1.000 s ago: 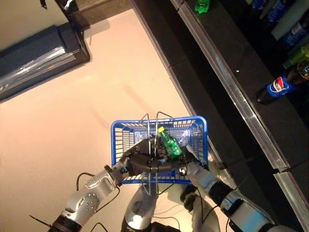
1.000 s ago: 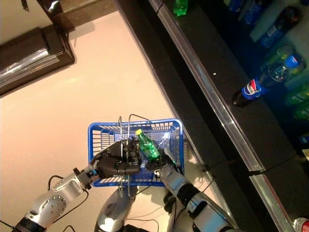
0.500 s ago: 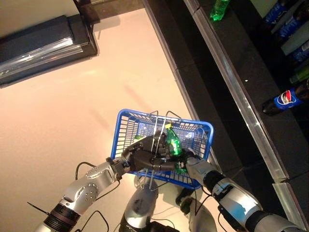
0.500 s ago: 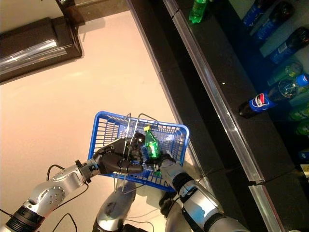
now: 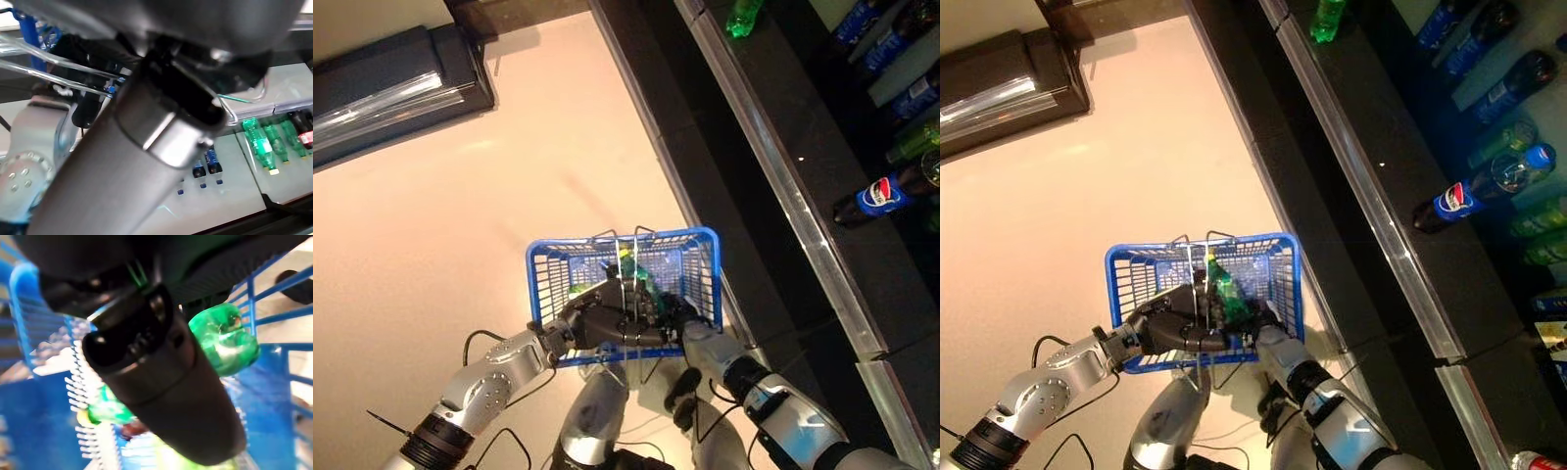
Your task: Pick up the drink and place into the basket.
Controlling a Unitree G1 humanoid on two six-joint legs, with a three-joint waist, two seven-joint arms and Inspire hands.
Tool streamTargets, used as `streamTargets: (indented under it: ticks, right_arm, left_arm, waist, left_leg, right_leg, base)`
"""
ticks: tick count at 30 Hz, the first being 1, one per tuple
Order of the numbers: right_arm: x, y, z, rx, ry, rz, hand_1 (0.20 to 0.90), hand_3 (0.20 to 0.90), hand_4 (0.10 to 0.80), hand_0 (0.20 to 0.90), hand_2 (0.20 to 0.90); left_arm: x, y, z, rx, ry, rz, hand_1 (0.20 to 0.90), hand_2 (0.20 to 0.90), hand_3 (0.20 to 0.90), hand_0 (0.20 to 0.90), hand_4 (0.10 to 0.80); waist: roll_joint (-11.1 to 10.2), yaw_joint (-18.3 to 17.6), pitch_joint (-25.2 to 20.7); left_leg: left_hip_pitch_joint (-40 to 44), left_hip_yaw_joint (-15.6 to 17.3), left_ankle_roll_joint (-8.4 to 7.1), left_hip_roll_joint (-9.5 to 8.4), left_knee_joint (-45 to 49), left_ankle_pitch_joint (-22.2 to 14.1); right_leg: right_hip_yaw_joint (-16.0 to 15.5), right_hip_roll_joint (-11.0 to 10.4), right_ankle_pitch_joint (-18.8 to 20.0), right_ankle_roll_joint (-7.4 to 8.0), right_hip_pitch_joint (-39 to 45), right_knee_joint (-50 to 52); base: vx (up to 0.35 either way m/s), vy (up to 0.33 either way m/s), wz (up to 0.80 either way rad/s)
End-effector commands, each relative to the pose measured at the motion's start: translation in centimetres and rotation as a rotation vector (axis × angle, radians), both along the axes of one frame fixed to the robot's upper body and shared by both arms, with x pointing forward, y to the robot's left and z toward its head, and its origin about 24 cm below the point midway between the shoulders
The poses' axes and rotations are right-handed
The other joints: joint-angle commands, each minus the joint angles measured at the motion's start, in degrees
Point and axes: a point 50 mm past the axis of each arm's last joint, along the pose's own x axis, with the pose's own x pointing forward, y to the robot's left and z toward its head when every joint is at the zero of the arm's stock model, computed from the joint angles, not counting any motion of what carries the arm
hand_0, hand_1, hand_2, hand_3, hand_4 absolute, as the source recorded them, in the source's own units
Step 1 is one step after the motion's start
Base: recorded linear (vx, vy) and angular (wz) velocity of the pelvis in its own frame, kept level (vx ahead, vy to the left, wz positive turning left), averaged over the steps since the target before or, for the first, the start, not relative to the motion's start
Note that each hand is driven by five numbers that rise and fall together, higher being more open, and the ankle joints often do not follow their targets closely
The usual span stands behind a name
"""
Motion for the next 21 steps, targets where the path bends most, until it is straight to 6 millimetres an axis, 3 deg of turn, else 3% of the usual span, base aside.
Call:
streamTargets:
  ticks: [1,3,5,6,10,13,16,21]
  right_arm:
    - [0.7,0.2,2.5,-0.016,-0.164,-0.024,0.900,0.900,0.800,0.900,0.900]
    - [0.4,-0.3,4.1,0.005,-0.258,-0.028,0.900,0.900,0.800,0.900,0.900]
    - [0.2,-0.4,4.3,0.008,-0.270,-0.028,0.900,0.900,0.800,0.900,0.900]
    - [-0.2,-1.3,6.0,0.018,-0.361,-0.029,0.900,0.900,0.800,0.900,0.900]
    - [-1.0,-3.6,9.2,0.029,-0.519,-0.048,0.900,0.900,0.800,0.900,0.900]
    - [-1.3,-4.2,10.0,0.026,-0.567,-0.052,0.900,0.900,0.800,0.900,0.900]
    - [-2.6,-6.3,13.2,0.031,-0.716,-0.041,0.900,0.900,0.800,0.900,0.900]
    - [-3.9,-7.2,14.9,0.153,-0.809,-0.007,0.900,0.900,0.800,0.900,0.900]
  left_arm:
    - [-3.3,-3.5,14.6,-0.573,-0.744,-0.321,0.300,0.300,0.200,0.300,0.100]
    - [-3.2,-2.7,14.1,-0.564,-0.743,-0.269,0.300,0.300,0.200,0.300,0.100]
    - [-3.2,-2.5,14.0,-0.562,-0.740,-0.259,0.300,0.300,0.200,0.300,0.100]
    - [-3.2,-1.6,13.6,-0.561,-0.732,-0.213,0.300,0.300,0.200,0.300,0.100]
    - [-3.4,-0.1,13.0,-0.564,-0.731,-0.145,0.300,0.300,0.200,0.300,0.100]
    - [-3.5,0.2,12.8,-0.568,-0.729,-0.125,0.300,0.300,0.200,0.300,0.100]
    - [-3.7,1.5,12.2,-0.578,-0.715,-0.044,0.300,0.300,0.200,0.300,0.100]
    - [-3.9,2.4,11.4,-0.555,-0.695,0.016,0.300,0.300,0.200,0.300,0.100]
  waist:
    - [-0.99,-2.73,-4.75]
    - [-1.64,-3.61,-4.71]
    - [-1.74,-3.76,-4.77]
    - [-2.29,-4.59,-4.91]
    - [-2.88,-5.87,-5.39]
    - [-2.91,-6.20,-5.55]
    - [-3.29,-7.72,-6.25]
    - [-3.62,-8.68,-7.09]
  left_leg:
    - [-4.68,4.13,4.47,-0.29,3.43,1.91]
    - [-4.40,4.56,4.62,0.14,3.29,1.78]
    - [-4.31,4.64,4.64,0.23,3.24,1.76]
    - [-4.00,4.98,4.80,0.57,3.03,1.71]
    - [-3.28,5.81,4.81,1.34,2.49,1.64]
    - [-3.09,6.05,4.81,1.51,2.33,1.62]
    - [-2.06,6.97,4.78,2.16,1.65,1.40]
    - [-1.15,7.75,4.77,2.56,1.25,1.05]
  right_leg:
    - [2.20,0.04,3.72,-1.39,5.45,-3.50]
    - [2.52,0.41,3.60,-1.41,5.29,-3.37]
    - [2.60,0.47,3.58,-1.40,5.27,-3.34]
    - [3.06,0.80,3.54,-1.28,5.06,-3.19]
    - [3.61,1.28,3.46,-1.12,5.30,-3.46]
    - [3.78,1.37,3.43,-1.06,5.37,-3.52]
    - [4.55,1.74,3.31,-0.78,5.73,-3.79]
    - [5.17,1.94,3.16,-0.58,6.44,-4.32]
  base:
    - [-0.009,-0.002,-0.05]
    - [-0.002,-0.008,-0.04]
    - [0.003,-0.010,-0.03]
    - [0.005,-0.017,-0.07]
    - [0.009,-0.010,-0.07]
    - [0.003,0.005,-0.04]
    - [0.009,0.010,-0.07]
    - [0.012,0.004,-0.13]
